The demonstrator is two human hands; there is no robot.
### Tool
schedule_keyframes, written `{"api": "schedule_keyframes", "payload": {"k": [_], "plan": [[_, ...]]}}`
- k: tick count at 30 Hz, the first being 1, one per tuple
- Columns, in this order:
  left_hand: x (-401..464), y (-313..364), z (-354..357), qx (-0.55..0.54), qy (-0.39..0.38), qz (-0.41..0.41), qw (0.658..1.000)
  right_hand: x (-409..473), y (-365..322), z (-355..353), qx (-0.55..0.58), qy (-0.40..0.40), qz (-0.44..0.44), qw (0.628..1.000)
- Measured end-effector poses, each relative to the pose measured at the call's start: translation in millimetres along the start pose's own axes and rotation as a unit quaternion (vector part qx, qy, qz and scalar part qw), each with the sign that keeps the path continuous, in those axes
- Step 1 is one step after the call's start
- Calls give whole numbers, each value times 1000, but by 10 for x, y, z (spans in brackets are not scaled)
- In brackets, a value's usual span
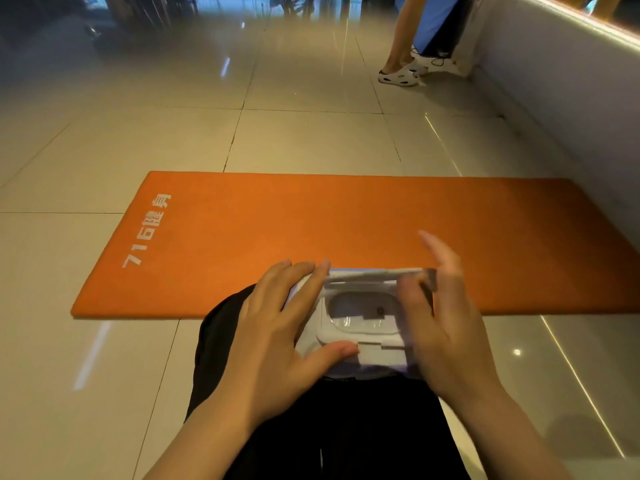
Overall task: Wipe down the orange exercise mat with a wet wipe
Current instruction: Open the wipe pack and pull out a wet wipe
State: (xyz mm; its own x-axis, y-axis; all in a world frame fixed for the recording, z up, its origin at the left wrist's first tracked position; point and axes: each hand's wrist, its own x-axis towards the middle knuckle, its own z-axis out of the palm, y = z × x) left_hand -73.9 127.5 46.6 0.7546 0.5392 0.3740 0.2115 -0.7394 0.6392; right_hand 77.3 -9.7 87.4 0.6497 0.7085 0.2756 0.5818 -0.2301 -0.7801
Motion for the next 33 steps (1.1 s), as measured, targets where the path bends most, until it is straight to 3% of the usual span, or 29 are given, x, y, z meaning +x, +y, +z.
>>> {"api": "schedule_keyframes", "payload": {"k": [3, 7, 11, 16, 19, 23, 26, 28, 33], "plan": [[-106, 27, 62, -3, 11, 0, 1000, 151, 5, -25, 22, 2, 59, 998], [-158, 84, 98, -36, 30, -6, 999, 223, 11, 43, -2, 36, 63, 997], [-144, 91, 95, 6, 17, 4, 1000, 262, 68, 73, 41, 48, 85, 994], [-150, 59, 21, 44, 9, -12, 999, 76, 129, -2, -34, 29, -63, 997], [-160, 93, 0, 70, 9, -2, 997, -124, 241, -69, 1, -32, -49, 998], [-36, 259, -79, 145, 17, 117, 982, -205, 327, -65, 38, -60, -39, 997], [140, 382, -85, 133, -59, 202, 969, -142, 315, -27, 57, -57, -52, 995], [215, 427, -60, 133, -91, 214, 963, -104, 310, -13, 65, -57, -51, 995], [265, 398, -61, 90, -90, 187, 974, -63, 329, 34, 101, -43, -39, 993]]}}
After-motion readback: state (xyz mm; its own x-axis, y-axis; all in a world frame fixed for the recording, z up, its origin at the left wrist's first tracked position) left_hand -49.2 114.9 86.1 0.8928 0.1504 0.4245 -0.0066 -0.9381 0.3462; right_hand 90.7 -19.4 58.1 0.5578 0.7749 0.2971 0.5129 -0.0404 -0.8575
